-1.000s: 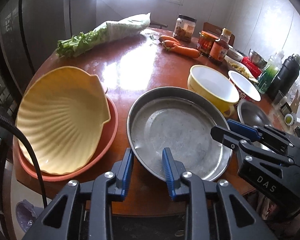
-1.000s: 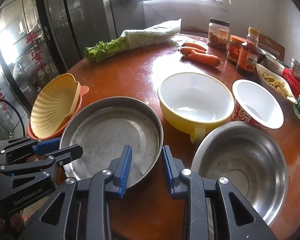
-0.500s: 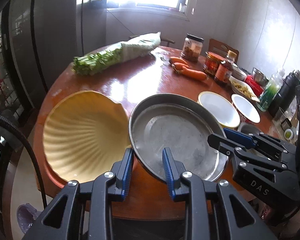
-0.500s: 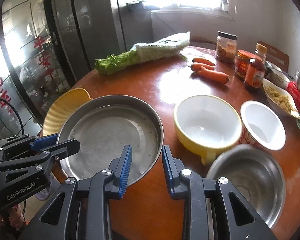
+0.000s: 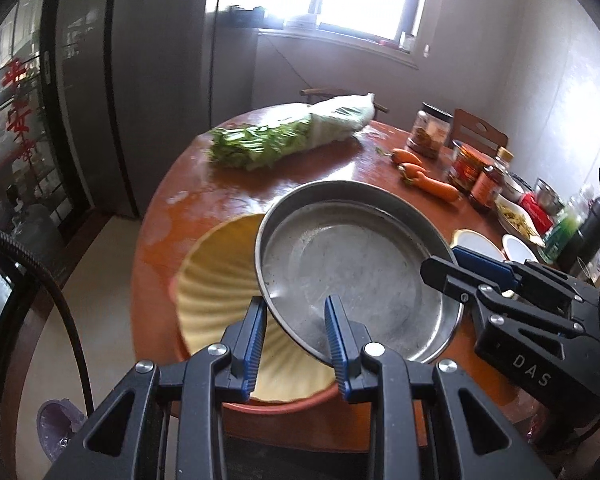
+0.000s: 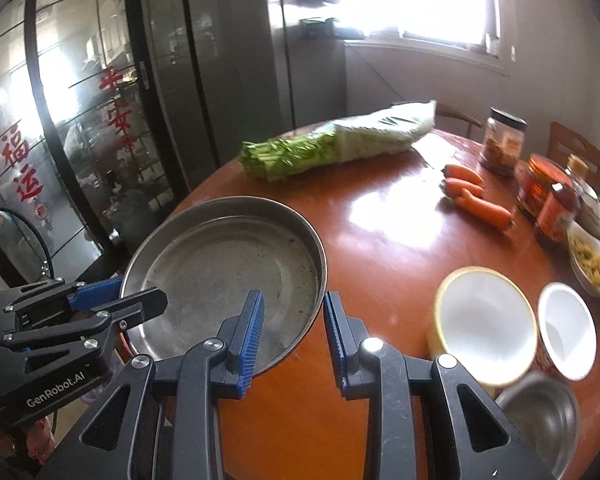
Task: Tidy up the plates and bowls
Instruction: 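Lift the steel tray with the left tool and lower it onto the yellow plate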
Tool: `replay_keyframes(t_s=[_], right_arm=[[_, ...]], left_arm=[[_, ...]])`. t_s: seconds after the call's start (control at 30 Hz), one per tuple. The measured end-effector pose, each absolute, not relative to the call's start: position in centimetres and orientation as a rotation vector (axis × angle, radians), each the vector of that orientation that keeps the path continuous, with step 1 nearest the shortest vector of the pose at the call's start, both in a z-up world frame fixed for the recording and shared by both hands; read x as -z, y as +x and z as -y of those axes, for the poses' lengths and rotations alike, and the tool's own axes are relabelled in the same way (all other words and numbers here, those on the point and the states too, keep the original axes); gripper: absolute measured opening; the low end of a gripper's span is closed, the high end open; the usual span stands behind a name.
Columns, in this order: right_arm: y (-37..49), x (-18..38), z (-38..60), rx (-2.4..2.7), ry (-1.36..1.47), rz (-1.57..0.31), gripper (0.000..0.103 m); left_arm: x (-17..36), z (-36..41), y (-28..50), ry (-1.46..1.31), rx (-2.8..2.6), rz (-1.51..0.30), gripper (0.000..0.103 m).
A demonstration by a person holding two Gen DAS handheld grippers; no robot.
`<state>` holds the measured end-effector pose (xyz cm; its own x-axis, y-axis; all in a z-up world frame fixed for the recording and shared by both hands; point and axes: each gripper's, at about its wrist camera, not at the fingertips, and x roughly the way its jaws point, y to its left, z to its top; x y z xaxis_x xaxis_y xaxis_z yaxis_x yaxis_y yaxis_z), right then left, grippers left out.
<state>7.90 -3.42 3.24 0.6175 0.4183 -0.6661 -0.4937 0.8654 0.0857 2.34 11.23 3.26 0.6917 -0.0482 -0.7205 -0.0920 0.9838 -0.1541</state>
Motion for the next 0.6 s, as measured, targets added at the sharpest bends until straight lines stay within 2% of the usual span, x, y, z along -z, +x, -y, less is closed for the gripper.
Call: replay_keyframes(t_s=[0.6], right_arm=[[10.6, -1.4, -3.2, -0.582, -0.175, -0.797, 0.032]], left_arm=[[-0.6, -16.4, 3.6, -0.254, -0.074, -0.853, 0.030]])
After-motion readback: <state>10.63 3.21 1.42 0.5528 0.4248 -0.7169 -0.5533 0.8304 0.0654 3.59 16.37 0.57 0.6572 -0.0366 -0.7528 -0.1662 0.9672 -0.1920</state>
